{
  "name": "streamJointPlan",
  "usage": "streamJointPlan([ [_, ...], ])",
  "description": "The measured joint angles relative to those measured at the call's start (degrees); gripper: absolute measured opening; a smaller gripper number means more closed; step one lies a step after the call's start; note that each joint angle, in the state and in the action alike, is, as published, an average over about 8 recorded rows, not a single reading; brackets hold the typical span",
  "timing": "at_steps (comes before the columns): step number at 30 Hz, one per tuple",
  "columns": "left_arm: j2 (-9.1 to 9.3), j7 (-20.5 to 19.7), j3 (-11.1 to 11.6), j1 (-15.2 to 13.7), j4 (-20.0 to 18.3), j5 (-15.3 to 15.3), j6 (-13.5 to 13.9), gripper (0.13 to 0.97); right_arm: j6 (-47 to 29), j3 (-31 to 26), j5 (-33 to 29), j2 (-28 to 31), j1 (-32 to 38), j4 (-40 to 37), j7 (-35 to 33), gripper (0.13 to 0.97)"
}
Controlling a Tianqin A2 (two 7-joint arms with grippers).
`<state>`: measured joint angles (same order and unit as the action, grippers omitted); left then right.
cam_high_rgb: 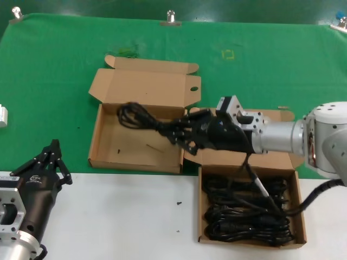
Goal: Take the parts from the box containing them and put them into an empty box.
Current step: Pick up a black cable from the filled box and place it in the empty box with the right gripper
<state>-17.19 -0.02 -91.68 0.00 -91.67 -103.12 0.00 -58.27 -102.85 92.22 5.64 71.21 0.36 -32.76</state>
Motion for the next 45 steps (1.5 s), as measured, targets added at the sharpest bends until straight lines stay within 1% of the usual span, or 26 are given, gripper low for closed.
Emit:
streamJointPlan([
  [8,0.00,0.00,0.00,0.00,0.00,0.00,0.00,0.139,5.65,1.64,1.60,-1.34,1.30,0.01,-2.09,0.204],
  [16,0.00,0.00,0.00,0.00,0.00,0.00,0.00,0.139,7.81,2.19,2.11,-2.41,1.46,0.00,-1.36,0.204],
  [28,0.00,0.00,0.00,0.00,0.00,0.00,0.00,0.139,7.03,1.33,1.23,-3.90,0.16,-0.02,-0.56,0.204],
  [45,0.00,0.00,0.00,0.00,0.00,0.00,0.00,0.139,4.58,0.02,-0.09,-3.91,-1.04,0.00,-0.09,0.204],
])
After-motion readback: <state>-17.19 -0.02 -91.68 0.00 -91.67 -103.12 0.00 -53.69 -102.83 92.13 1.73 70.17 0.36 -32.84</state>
